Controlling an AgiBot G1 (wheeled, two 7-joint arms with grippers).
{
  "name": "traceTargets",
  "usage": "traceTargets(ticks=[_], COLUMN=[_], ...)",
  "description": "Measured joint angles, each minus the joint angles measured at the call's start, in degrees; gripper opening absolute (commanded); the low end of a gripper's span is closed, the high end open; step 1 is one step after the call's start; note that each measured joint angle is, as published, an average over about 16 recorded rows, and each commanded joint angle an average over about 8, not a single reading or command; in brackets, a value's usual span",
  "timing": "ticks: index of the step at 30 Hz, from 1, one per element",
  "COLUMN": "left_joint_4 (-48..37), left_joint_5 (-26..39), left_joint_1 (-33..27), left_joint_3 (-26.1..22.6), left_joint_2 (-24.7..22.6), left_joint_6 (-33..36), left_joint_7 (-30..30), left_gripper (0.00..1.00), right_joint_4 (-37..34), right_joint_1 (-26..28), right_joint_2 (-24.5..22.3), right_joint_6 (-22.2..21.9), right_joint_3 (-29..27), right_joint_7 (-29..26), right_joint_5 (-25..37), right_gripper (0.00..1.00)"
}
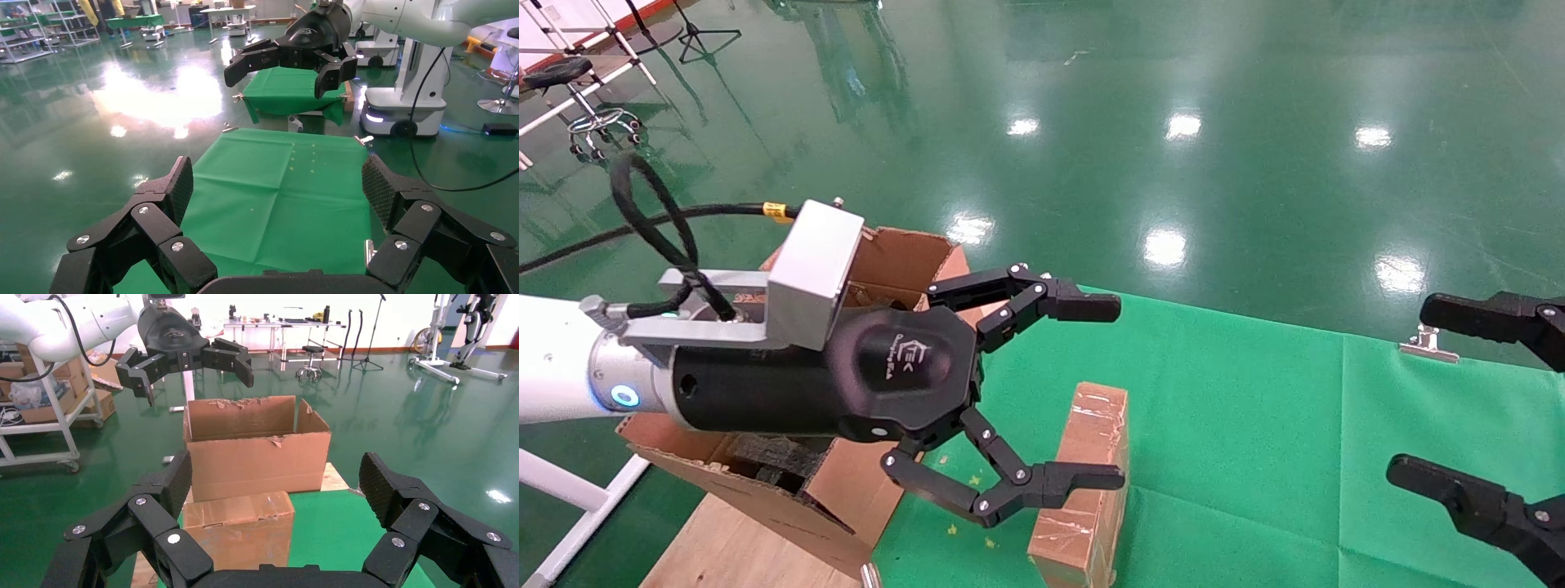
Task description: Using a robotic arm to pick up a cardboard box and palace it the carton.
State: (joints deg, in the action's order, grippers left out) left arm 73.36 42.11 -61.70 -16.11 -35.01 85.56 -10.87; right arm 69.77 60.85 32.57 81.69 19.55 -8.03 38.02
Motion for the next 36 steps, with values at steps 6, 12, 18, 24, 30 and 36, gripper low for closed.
traceTargets(ticks=[6, 12, 18, 24, 30, 36], left_joint_4=[0.0, 0.0, 0.0, 0.4, 1.4, 2.0], left_joint_5=[0.0, 0.0, 0.9, 4.9, 9.9, 13.1], left_joint_1=[0.0, 0.0, -0.3, -2.1, -4.6, -6.4], left_joint_3=[0.0, 0.0, -0.3, -1.6, -3.4, -4.5], left_joint_2=[0.0, 0.0, 0.4, 1.6, 3.2, 4.0], left_joint_6=[0.0, 0.0, -0.1, -1.2, -2.7, -3.8], left_joint_7=[0.0, 0.0, -0.4, -2.8, -5.7, -7.6], left_gripper=[1.0, 1.0, 1.0, 1.0, 1.0, 1.0], right_joint_4=[0.0, 0.0, 0.0, 0.0, 0.0, 0.0], right_joint_1=[0.0, 0.0, 0.0, 0.0, 0.0, 0.0], right_joint_2=[0.0, 0.0, 0.0, 0.0, 0.0, 0.0], right_joint_6=[0.0, 0.0, 0.0, 0.0, 0.0, 0.0], right_joint_3=[0.0, 0.0, 0.0, 0.0, 0.0, 0.0], right_joint_7=[0.0, 0.0, 0.0, 0.0, 0.0, 0.0], right_joint_5=[0.0, 0.0, 0.0, 0.0, 0.0, 0.0], right_gripper=[1.0, 1.0, 0.5, 0.0, 0.0, 0.0])
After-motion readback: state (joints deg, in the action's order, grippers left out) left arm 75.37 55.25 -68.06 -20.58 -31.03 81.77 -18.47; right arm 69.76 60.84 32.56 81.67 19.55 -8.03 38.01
